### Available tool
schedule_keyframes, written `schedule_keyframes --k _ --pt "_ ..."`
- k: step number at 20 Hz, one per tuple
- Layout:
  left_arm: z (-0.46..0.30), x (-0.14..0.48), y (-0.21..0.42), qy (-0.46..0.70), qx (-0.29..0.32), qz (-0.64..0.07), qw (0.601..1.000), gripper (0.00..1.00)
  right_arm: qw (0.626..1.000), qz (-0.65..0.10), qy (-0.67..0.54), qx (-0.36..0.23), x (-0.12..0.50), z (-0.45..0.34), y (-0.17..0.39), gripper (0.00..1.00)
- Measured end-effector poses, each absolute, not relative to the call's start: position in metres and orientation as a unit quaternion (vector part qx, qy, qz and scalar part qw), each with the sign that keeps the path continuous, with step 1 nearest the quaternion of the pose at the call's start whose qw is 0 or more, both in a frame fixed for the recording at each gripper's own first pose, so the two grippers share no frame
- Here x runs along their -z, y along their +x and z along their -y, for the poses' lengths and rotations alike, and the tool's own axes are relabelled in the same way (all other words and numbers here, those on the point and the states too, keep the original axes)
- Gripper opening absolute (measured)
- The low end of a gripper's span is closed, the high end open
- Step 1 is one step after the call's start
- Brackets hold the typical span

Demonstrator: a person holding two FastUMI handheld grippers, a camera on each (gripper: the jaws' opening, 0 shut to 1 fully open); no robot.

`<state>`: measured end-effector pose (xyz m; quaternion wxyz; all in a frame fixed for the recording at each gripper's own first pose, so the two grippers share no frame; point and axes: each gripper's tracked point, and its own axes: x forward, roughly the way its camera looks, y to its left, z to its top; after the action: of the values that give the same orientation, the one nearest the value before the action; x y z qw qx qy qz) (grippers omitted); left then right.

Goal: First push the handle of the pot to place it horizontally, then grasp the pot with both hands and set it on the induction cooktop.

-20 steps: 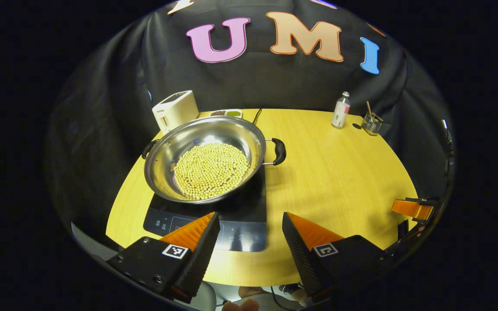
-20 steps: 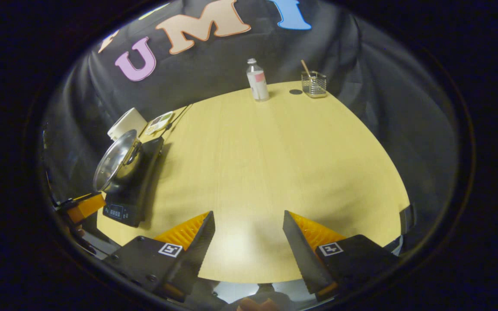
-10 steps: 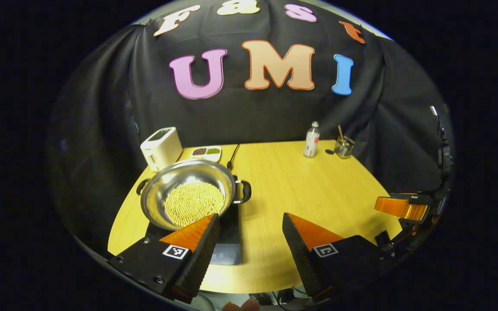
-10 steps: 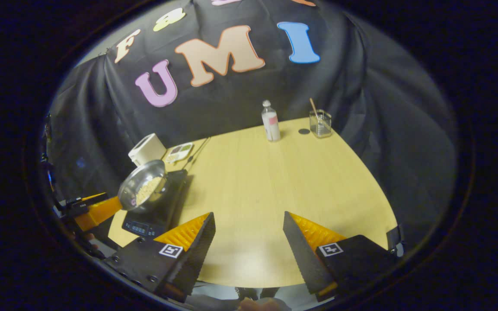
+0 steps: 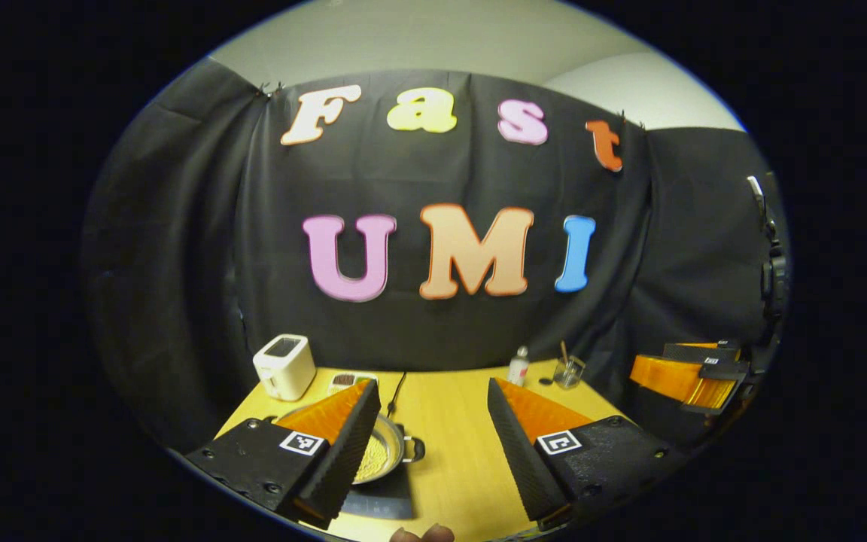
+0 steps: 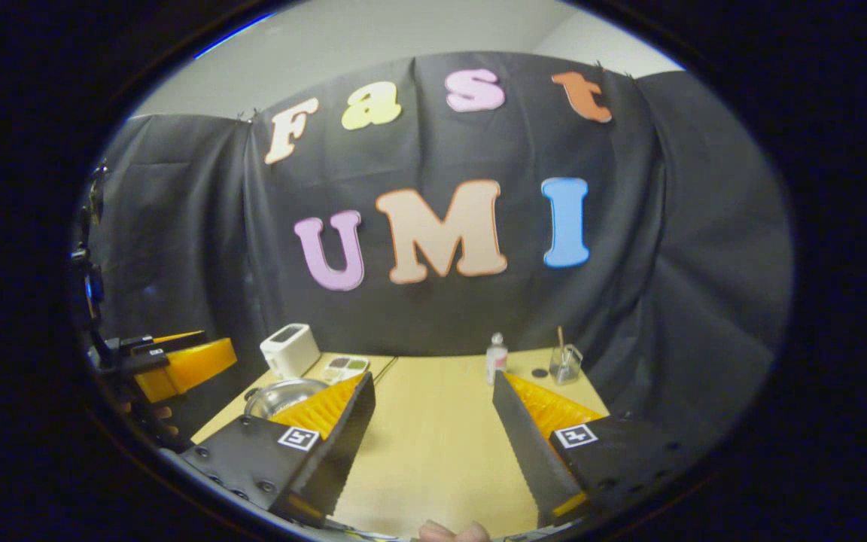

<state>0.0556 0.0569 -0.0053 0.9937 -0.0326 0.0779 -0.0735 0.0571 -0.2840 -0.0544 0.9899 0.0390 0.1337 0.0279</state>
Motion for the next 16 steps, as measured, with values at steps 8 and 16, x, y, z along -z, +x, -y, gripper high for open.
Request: schedule_keyframes --k 8,16 --pt "-0.081 -0.077 0.036 -0.013 0.061 0.026 0.998 0.82 0.999 -0.037 0.032 -0.014 -0.034 0.273 0.031 0.97" --pt "-0.077 -0.042 0.017 -0.050 0.077 -0.011 0.996 0.87 0.998 -0.062 0.004 -0.006 -0.006 0.261 0.004 0.94"
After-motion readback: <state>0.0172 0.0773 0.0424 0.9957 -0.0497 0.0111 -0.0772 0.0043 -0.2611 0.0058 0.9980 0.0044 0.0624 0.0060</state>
